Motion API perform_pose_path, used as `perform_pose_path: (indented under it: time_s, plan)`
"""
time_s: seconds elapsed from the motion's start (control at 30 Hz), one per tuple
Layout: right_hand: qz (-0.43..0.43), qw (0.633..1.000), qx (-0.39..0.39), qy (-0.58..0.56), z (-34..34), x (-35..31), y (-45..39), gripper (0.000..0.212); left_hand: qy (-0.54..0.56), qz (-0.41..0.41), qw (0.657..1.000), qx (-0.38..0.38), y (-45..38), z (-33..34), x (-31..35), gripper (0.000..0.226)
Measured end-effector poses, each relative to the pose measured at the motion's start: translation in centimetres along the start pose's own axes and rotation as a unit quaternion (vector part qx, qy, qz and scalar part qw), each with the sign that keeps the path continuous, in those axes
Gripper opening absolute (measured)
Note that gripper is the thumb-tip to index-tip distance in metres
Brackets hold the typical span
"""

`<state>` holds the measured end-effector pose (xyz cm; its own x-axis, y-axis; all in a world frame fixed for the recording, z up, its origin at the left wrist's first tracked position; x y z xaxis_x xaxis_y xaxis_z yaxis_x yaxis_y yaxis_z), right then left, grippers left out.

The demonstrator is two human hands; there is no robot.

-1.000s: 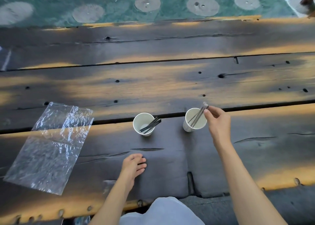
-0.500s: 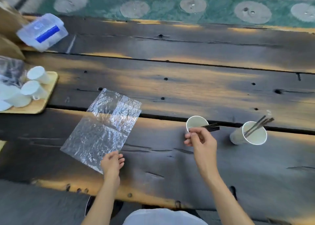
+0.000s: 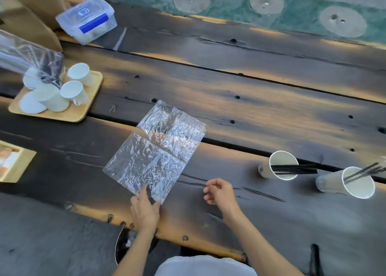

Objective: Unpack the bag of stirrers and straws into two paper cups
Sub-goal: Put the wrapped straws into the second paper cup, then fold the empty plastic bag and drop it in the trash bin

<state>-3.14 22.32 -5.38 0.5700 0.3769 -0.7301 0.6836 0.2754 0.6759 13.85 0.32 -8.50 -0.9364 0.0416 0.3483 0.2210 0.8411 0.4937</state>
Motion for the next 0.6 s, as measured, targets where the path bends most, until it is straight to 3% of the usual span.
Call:
perform_pose_path:
  time_s: [0.1,0.23,0.47,0.53,0.6]
  plan:
    - [0.017,1.0,0.011,0.021,-0.3,0.6,-1.0,0.024,-0.088,0.057,0.994,-0.012,1.8,2.0,1.0,0.068]
    - [0.025,0.998,0.042,0.036,-1.6,0.8,-2.6,0.023,-0.067,0.129,0.985,-0.089,4.1,5.5,3.3,0.05]
    - [0.015,0.995,0.059,0.082,-1.9,0.6,-5.5,0.024,0.055,0.185,0.922,-0.336,6.7,8.4,6.5,0.014]
    - [0.0,0.992,0.076,0.101,-2.1,0.1,-6.8,0.023,0.077,0.185,0.94,-0.276,4.6,6.0,7.2,0.008]
    - [-0.009,0.989,0.091,0.12,-2.2,-0.6,-8.0,0.019,0.087,0.146,0.976,-0.138,0.5,2.5,7.2,0.01]
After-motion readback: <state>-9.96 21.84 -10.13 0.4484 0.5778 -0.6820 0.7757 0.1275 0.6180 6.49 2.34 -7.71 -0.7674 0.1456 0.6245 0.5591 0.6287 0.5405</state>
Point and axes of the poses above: each hand's wrist, its own y-axis away from the middle knuckle, its own z-axis out of the palm, x = y × z, the point moved 8 cm from there along -y, towards the middle knuckle, and after that the axes turned 5 degrees about -z, right-handed, at the moved point
